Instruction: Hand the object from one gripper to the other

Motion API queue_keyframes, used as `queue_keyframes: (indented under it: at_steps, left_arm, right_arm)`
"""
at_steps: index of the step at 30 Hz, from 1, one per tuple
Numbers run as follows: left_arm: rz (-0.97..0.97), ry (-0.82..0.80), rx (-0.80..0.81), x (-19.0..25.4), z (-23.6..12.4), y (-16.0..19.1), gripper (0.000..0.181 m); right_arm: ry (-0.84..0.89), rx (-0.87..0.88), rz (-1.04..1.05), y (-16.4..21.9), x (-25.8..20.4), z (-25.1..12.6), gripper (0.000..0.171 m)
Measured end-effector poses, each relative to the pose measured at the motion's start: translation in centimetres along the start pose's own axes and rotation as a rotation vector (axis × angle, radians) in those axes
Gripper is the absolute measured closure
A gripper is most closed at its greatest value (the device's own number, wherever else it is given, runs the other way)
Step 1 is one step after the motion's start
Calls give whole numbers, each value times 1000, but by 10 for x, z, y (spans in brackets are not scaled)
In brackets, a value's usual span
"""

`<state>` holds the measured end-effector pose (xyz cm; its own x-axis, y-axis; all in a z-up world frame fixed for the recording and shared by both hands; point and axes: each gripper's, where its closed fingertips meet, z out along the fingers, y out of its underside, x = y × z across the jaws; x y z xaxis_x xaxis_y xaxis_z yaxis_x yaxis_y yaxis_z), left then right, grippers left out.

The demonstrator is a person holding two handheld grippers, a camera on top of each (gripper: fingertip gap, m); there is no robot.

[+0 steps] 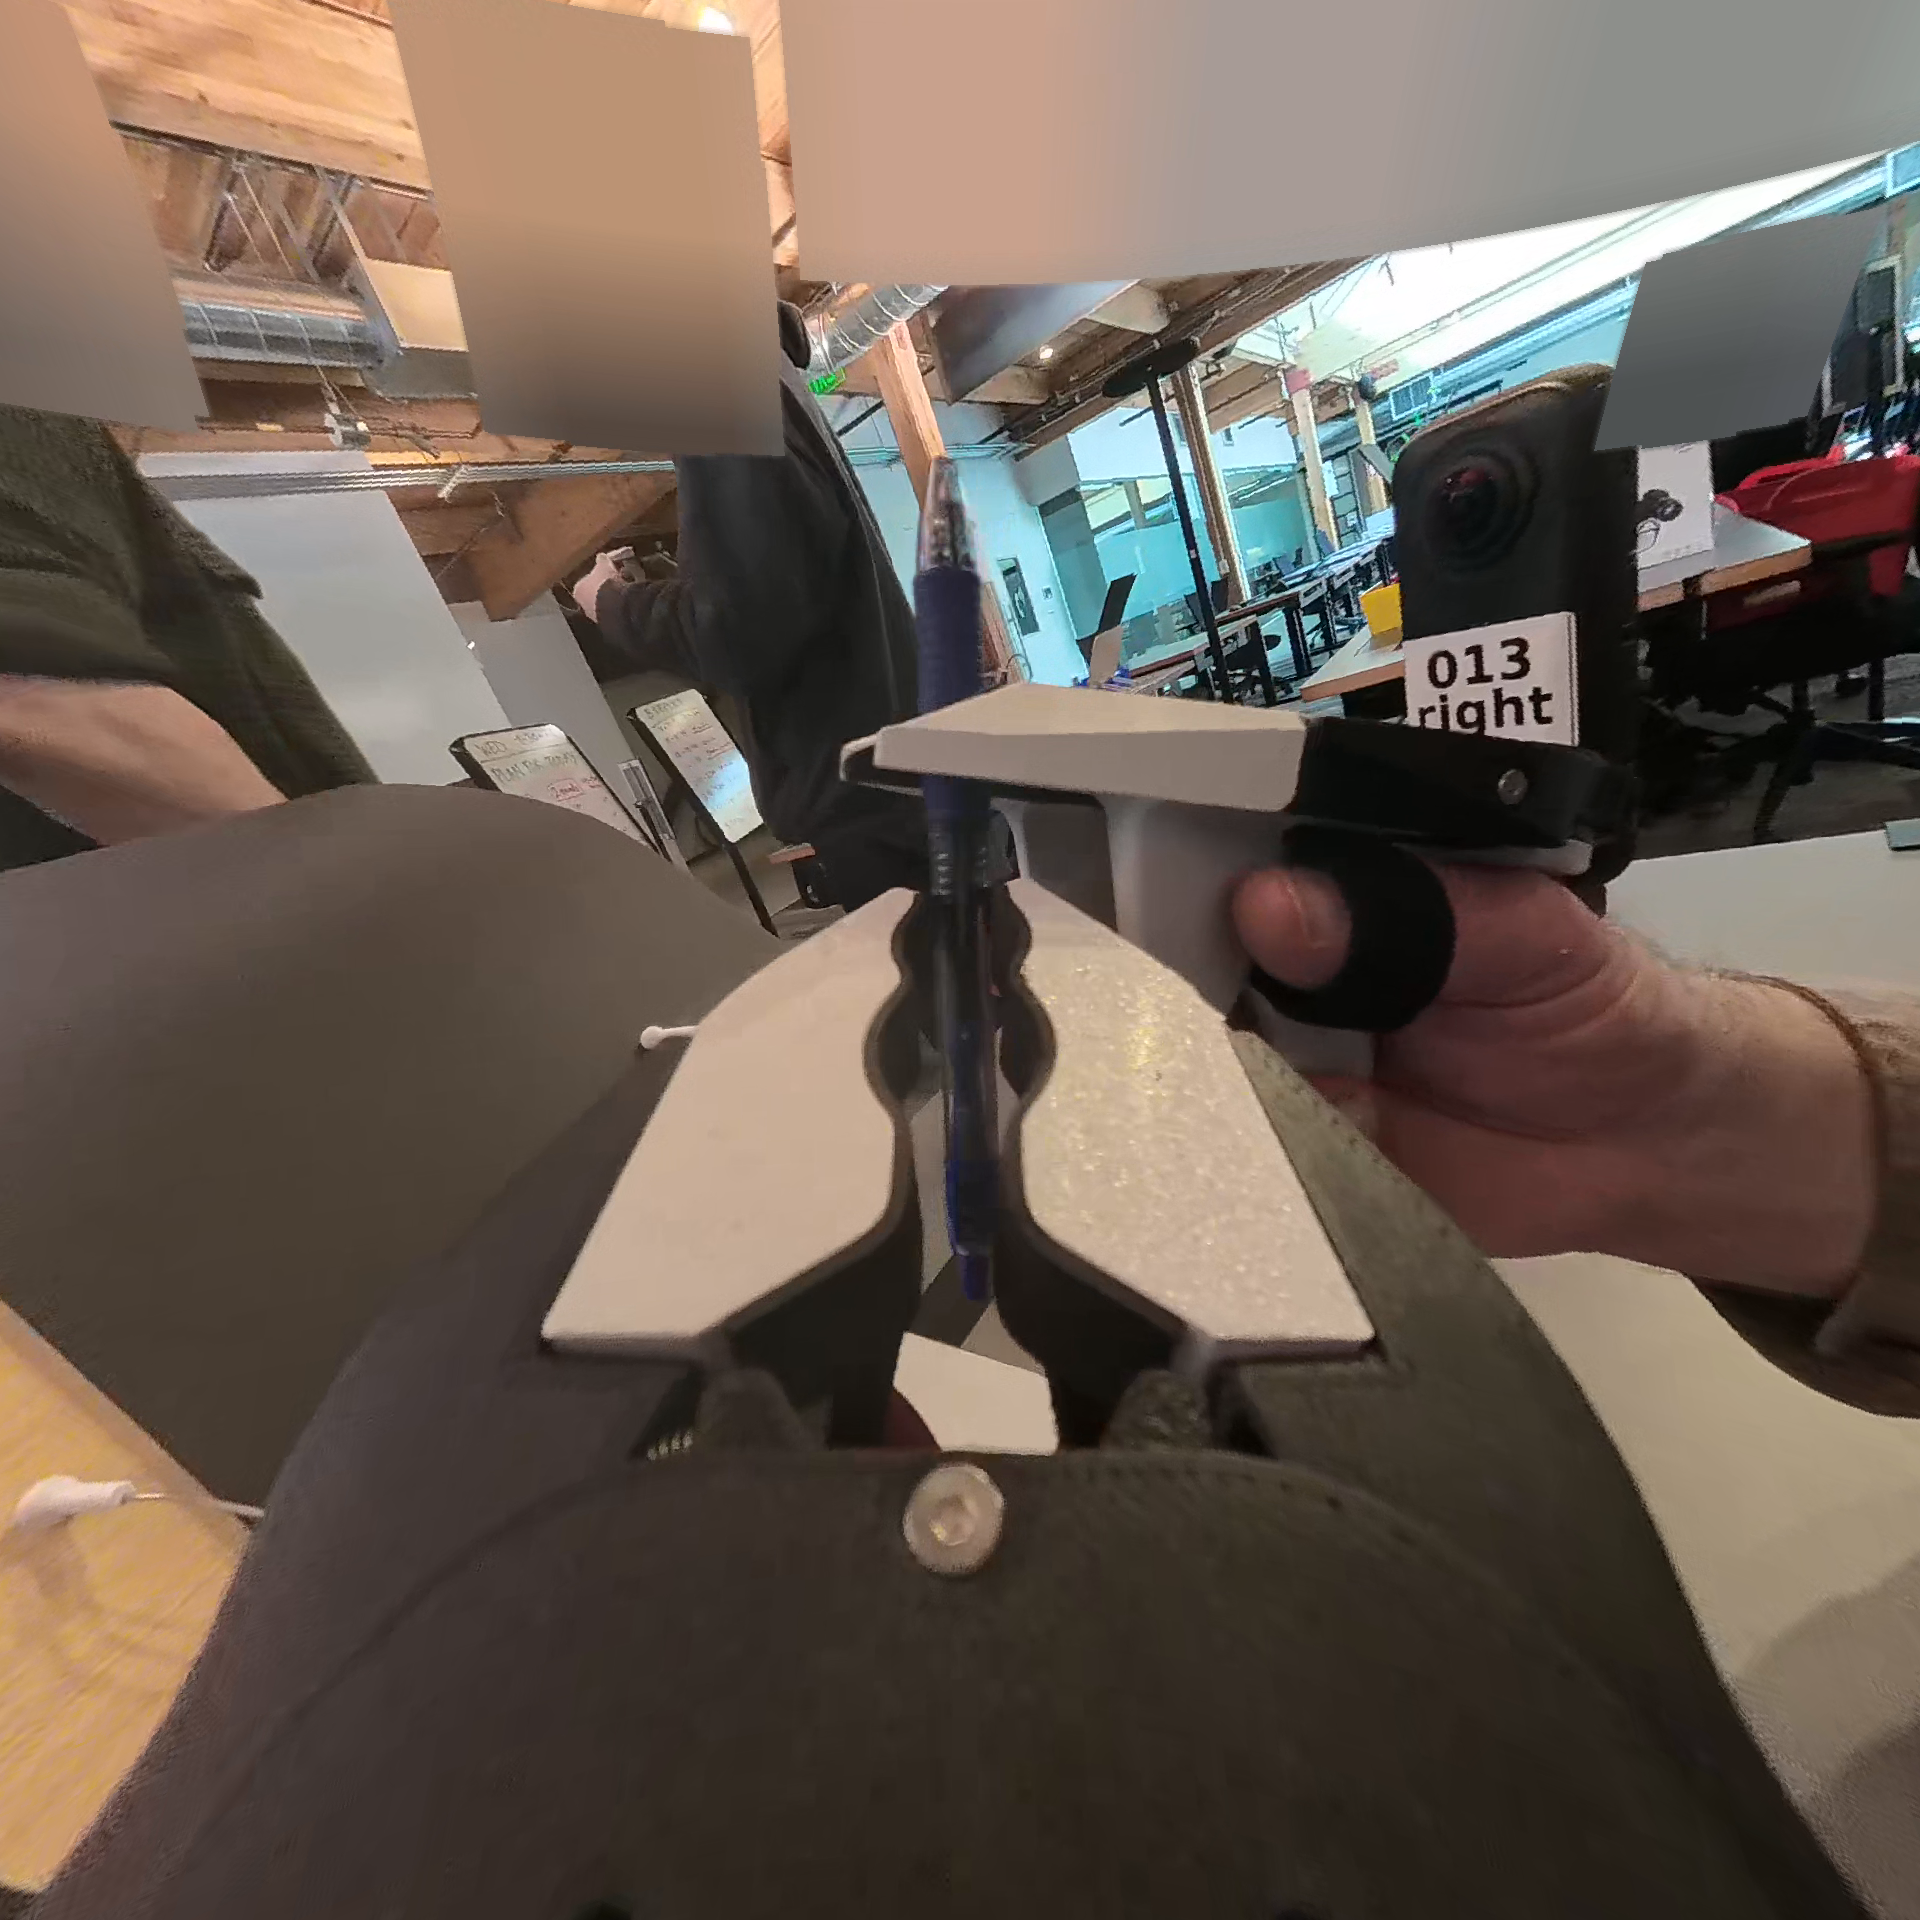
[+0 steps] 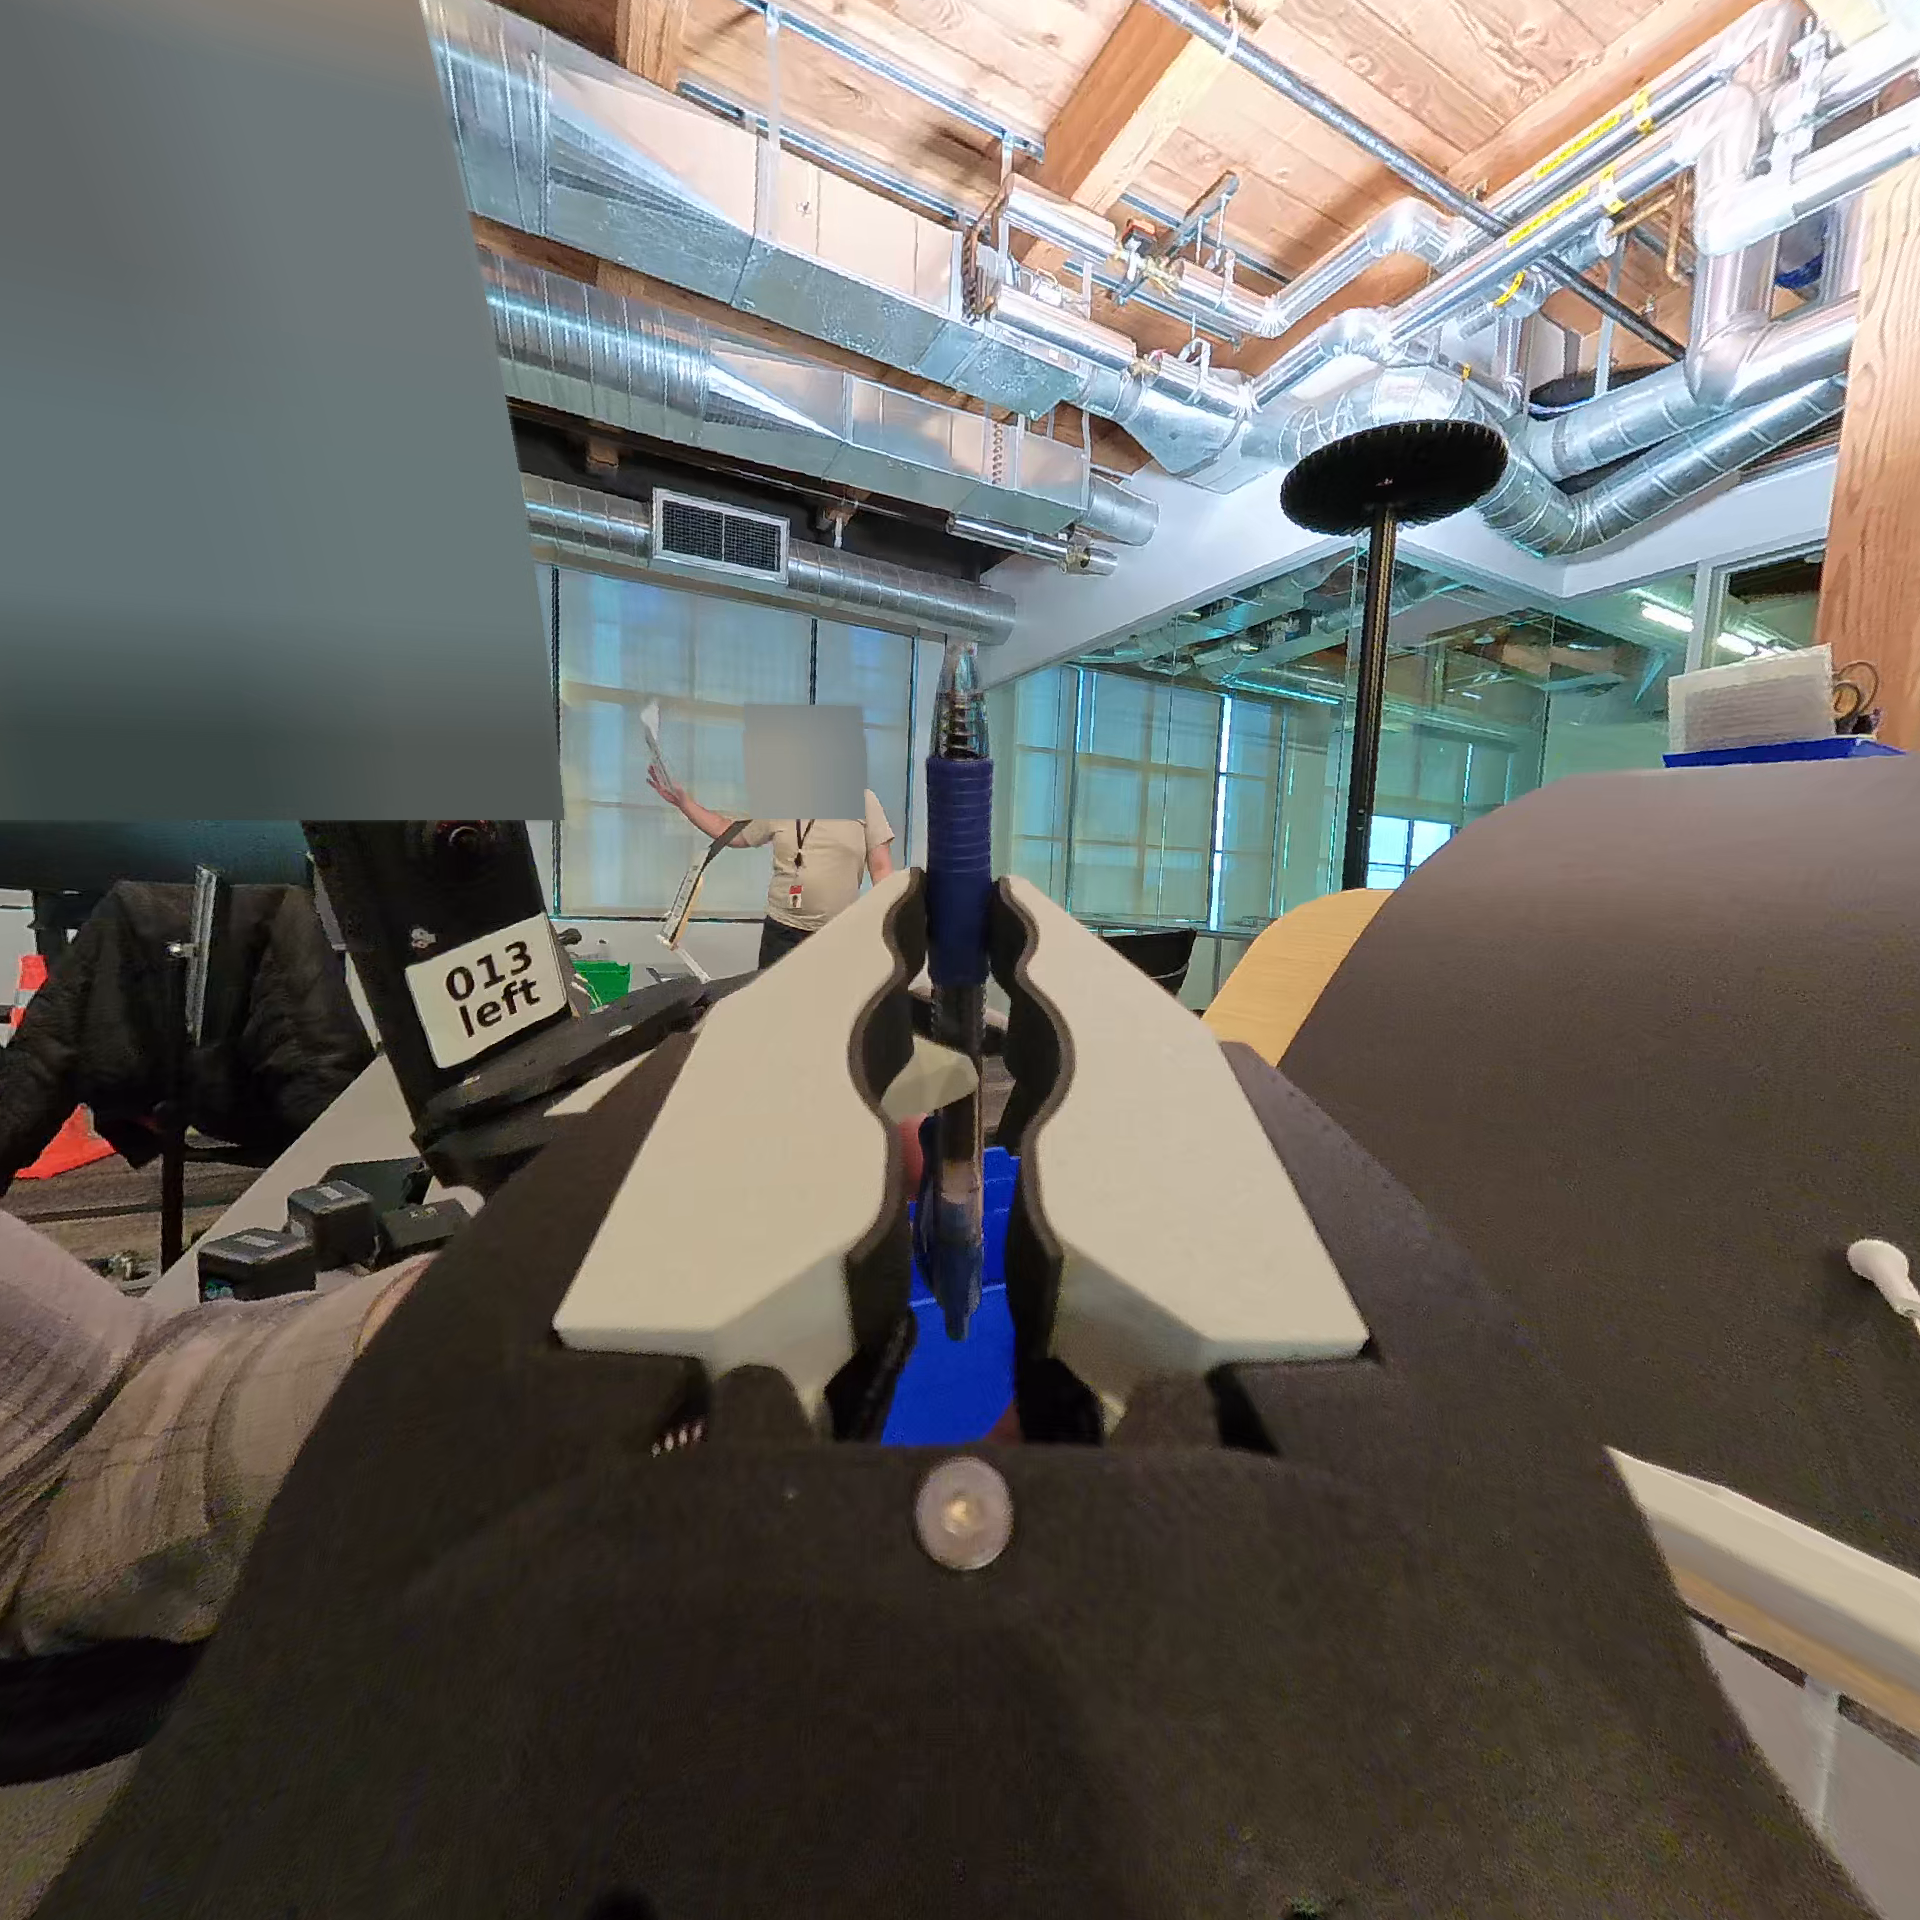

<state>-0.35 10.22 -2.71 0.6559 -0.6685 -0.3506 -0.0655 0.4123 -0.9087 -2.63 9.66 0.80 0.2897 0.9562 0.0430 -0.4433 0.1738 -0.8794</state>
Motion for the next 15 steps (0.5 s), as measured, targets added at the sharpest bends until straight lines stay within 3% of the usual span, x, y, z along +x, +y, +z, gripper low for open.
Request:
queue_keyframes:
  at_steps: [5, 9, 12, 15]
  left_arm:
    - [19, -6, -17, -3, 0, 2, 171]
    - [105, -30, -63, -11, -1, 5, 171]
    - [212, -70, -125, -22, -4, 9, 171]
    - [331, -116, -225, -33, -7, 17, 171]
  right_arm:
    - [4, -20, -29, 1, 1, 0, 162]
    - [13, -57, -131, -7, 7, -4, 144]
    - [44, -122, -368, -19, 13, -13, 139]
    - [107, -273, -859, -24, 18, -23, 139]
